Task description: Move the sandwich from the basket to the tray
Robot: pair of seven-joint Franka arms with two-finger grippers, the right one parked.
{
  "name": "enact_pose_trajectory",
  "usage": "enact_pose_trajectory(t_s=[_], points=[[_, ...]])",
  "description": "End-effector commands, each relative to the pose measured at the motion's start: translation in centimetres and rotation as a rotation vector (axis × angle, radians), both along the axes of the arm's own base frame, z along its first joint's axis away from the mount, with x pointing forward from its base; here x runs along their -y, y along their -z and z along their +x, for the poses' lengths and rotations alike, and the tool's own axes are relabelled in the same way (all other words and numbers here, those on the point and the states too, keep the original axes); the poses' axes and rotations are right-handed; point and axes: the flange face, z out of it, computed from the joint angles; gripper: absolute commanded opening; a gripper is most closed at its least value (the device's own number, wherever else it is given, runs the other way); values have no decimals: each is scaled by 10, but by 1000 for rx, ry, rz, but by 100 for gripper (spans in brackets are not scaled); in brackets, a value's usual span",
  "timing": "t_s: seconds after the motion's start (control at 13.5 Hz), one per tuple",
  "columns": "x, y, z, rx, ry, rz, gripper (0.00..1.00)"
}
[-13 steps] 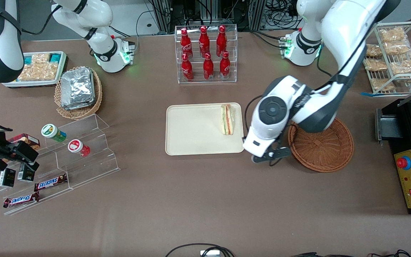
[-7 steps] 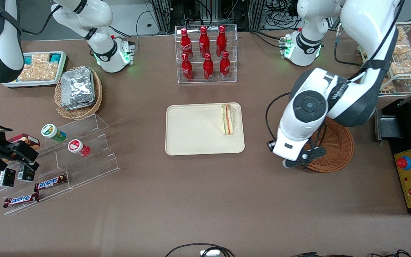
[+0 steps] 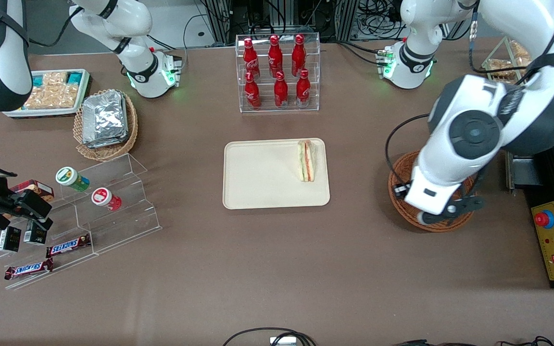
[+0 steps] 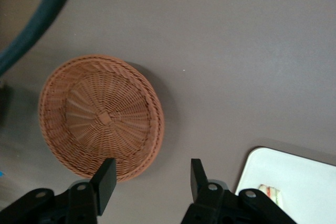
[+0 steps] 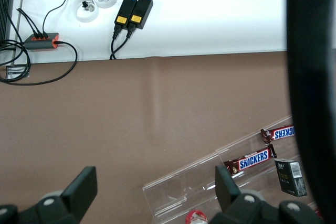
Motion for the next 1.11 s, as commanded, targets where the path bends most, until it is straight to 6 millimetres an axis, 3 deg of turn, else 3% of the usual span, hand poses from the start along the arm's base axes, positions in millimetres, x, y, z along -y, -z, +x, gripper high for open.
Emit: enact_pose_trajectory(t_s=[0.0,0.07,0.15,0.45,0.82,1.04], points=[[-40,-41,-17,-26,63,-18,66],[-57,-54,-24,-48,99,-12,76],[-71,-62,-31,-72,140,-2,100],[-113,-93,-56,-66,167,-55,100],[-134,-121,-75,-67,283,-85,100],[-141,-123,-77,-79,379,-94,100]])
